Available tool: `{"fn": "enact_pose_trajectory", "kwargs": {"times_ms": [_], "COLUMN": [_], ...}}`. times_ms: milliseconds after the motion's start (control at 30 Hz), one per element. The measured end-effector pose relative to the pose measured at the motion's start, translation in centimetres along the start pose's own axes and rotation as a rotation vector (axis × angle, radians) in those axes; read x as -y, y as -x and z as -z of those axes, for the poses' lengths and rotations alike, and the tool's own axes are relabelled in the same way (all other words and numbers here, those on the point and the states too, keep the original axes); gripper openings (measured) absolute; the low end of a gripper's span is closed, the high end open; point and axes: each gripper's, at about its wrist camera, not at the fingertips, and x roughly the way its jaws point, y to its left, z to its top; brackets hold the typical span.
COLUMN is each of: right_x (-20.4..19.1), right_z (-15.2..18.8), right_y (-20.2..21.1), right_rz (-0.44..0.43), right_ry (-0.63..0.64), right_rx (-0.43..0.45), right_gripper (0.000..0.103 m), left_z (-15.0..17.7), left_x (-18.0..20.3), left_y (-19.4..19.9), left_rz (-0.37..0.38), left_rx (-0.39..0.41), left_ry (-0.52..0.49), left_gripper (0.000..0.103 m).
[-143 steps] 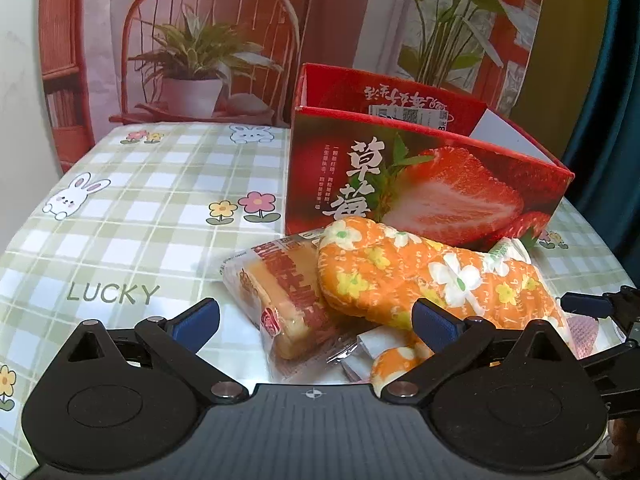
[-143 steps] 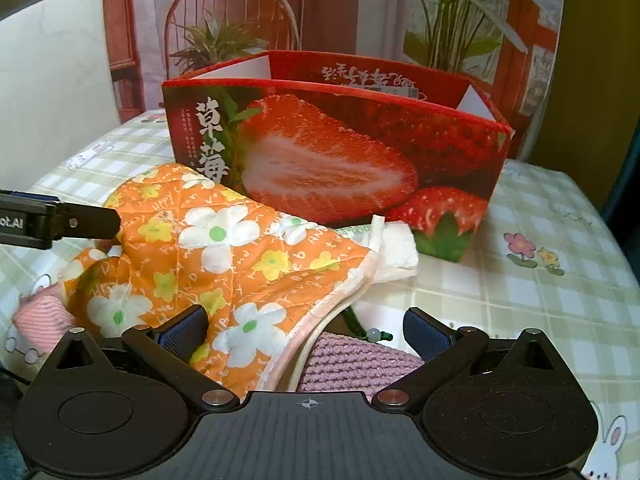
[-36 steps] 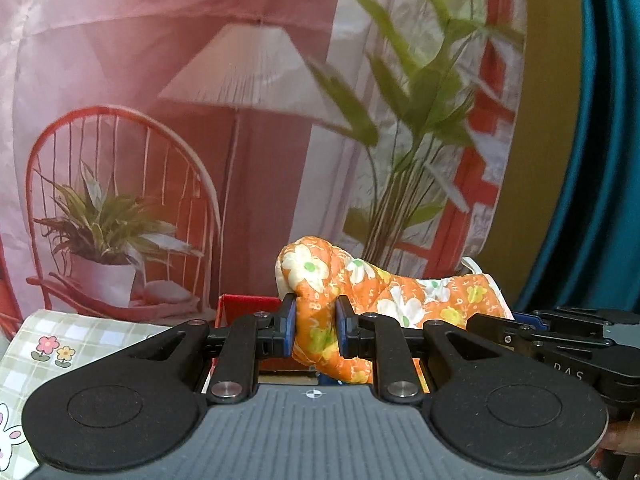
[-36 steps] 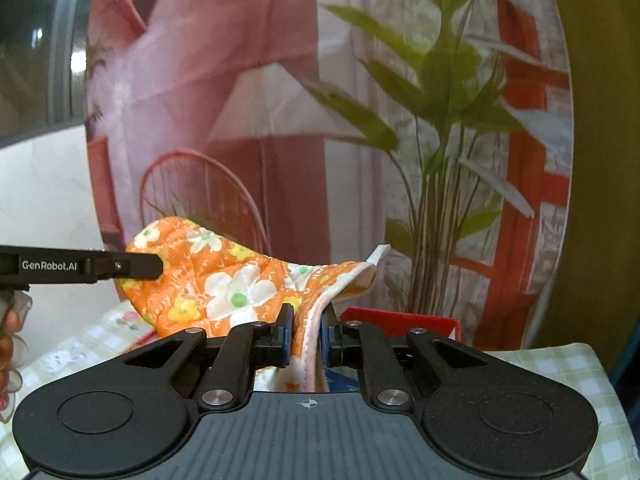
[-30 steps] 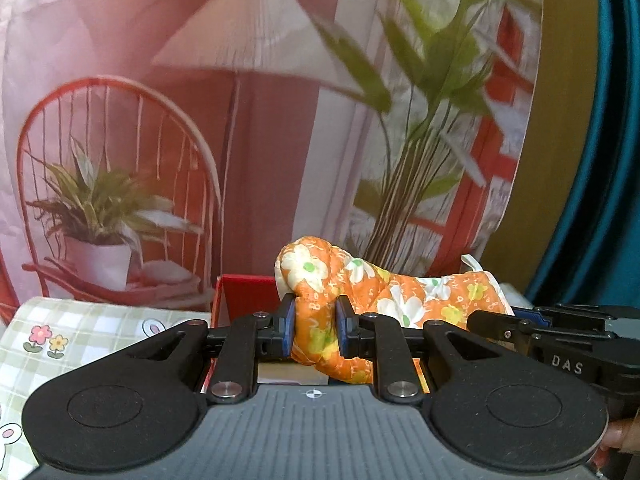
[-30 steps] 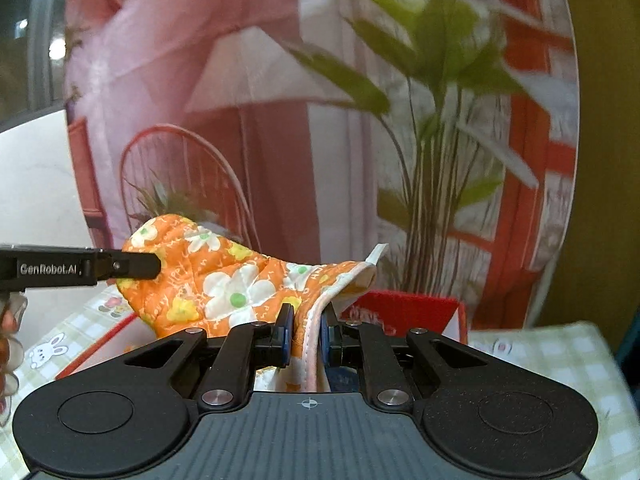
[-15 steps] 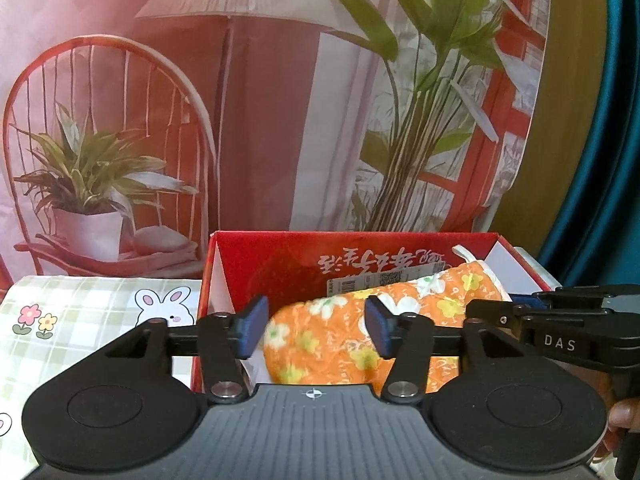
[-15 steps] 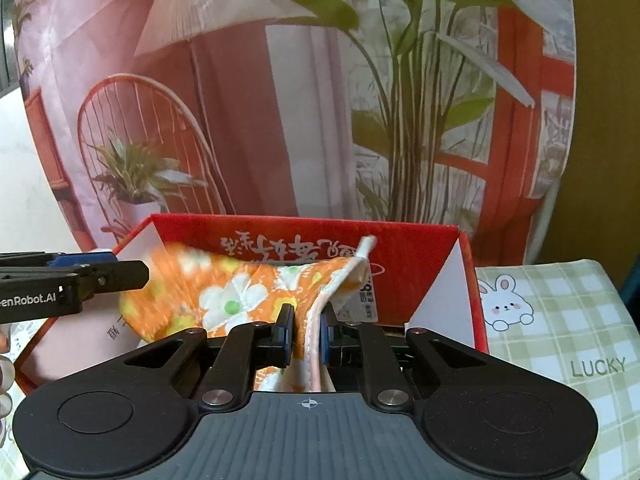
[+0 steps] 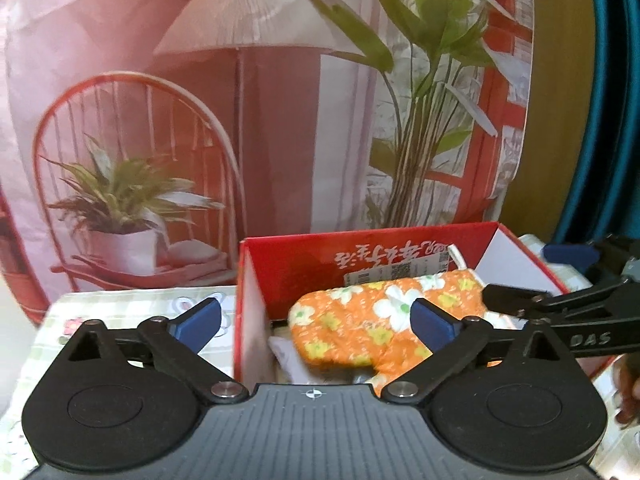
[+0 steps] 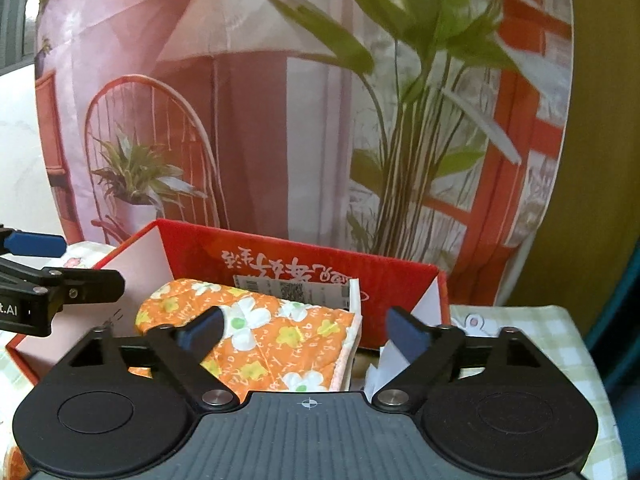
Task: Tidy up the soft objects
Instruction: 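Open both grippers to release the orange cloth and withdraw, then grasp the white tissue pack with the left gripper while the right grasps the white-green roll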
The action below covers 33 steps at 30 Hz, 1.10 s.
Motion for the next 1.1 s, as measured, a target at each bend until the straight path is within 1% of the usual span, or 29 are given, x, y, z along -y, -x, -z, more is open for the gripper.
{"fn": "enact_pose_trajectory", "kwargs": {"times_ms": [67, 100, 233, 367, 467, 600, 700, 800, 967, 1100], "right_x": [-0.2, -0.2, -0.2, -0.3, -0.4, -0.7, -0.9, -1.2, -1.9, -1.9], "right_z": [0.1, 0.2, 0.5, 1.7, 3.0, 5.3, 7.1, 8.9, 11.9, 14.2], "right_y": [1.0, 1.4, 4.2, 6.8, 8.6, 10.5, 11.6, 12.6, 13.7, 13.7], "right_rz": [0.002, 0.004, -0.005, -0.004, -0.004, -0.018, -0.035, -0.059, -0.032, -0.015], "right_ry": [0.004, 0.004, -0.037, -0.052, -0.070, -0.111, -0.132, -0.132, -0.103, -0.132], "right_rx": [0.013, 0.015, 0.055, 0.089, 0.120, 0.132, 0.120, 0.111, 0.067, 0.015], "right_gripper": [0.101, 0.103, 0.103, 0.103, 0.103, 0.103, 0.103, 0.103, 0.103, 0.103], "left_z": [0.3, 0.6, 1.8, 3.8, 5.5, 8.0, 9.6, 11.2, 13.4, 15.1], "left_x": [0.1, 0.1, -0.1, -0.2, 0.1, 0.5, 0.6, 0.4, 0.5, 1.2], "left_y": [1.0, 1.6, 3.9, 6.6, 8.0, 9.4, 10.3, 11.2, 12.0, 12.4], "left_rz": [-0.006, -0.005, 0.000, 0.018, 0.009, -0.021, -0.018, 0.008, 0.031, 0.045], "left_rx": [0.000, -0.001, -0.005, 0.004, -0.024, -0.053, -0.071, -0.088, -0.108, -0.106], "left_ry": [-0.004, -0.002, 0.031, 0.049, 0.042, 0.023, 0.042, 0.088, 0.130, 0.143], "left_gripper": [0.103, 0.103, 0.103, 0.103, 0.103, 0.103, 0.103, 0.103, 0.103, 0.102]}}
